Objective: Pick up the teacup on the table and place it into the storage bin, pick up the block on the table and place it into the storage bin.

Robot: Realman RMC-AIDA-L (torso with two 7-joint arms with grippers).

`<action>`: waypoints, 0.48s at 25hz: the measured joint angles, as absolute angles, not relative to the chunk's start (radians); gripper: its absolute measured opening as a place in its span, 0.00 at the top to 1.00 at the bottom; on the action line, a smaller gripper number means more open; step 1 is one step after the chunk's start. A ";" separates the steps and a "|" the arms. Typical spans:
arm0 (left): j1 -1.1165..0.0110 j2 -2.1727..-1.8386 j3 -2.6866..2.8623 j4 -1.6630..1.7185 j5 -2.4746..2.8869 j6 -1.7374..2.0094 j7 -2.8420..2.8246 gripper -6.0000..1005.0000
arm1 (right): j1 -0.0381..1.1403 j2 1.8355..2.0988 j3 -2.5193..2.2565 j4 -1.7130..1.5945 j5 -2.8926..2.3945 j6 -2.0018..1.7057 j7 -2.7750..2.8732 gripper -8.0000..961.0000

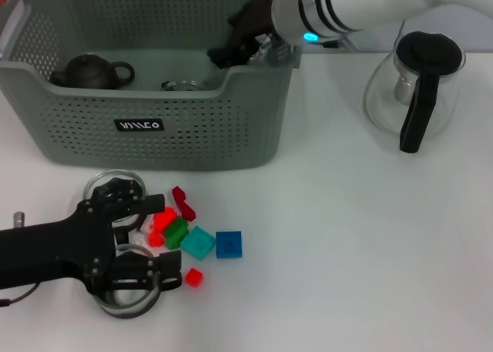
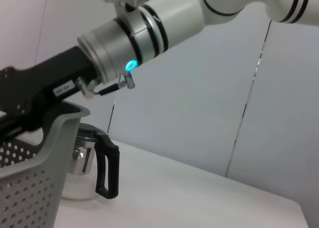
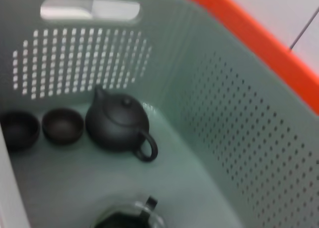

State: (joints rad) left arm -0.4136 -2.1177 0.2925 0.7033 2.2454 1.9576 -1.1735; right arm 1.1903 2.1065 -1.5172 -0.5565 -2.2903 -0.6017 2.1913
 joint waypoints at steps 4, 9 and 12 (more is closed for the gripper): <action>-0.413 -2.114 0.290 0.708 2.246 1.959 -1.184 0.07 | 1.102 2.106 -1.513 -0.733 -2.290 -0.624 2.196 0.40; -0.416 -2.110 0.285 0.718 2.246 1.963 -1.198 0.07 | 0.946 2.104 -1.525 -1.019 -2.248 -0.661 2.197 0.33; -0.418 -2.106 0.273 0.719 2.246 1.969 -1.198 0.07 | 0.838 2.101 -1.553 -1.185 -2.174 -0.683 2.162 0.33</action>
State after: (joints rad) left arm -0.4178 -2.1062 0.2728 0.7193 2.2455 1.9694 -1.1980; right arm 0.8381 2.1012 -1.5532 -1.1848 -2.1736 -0.6829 2.1617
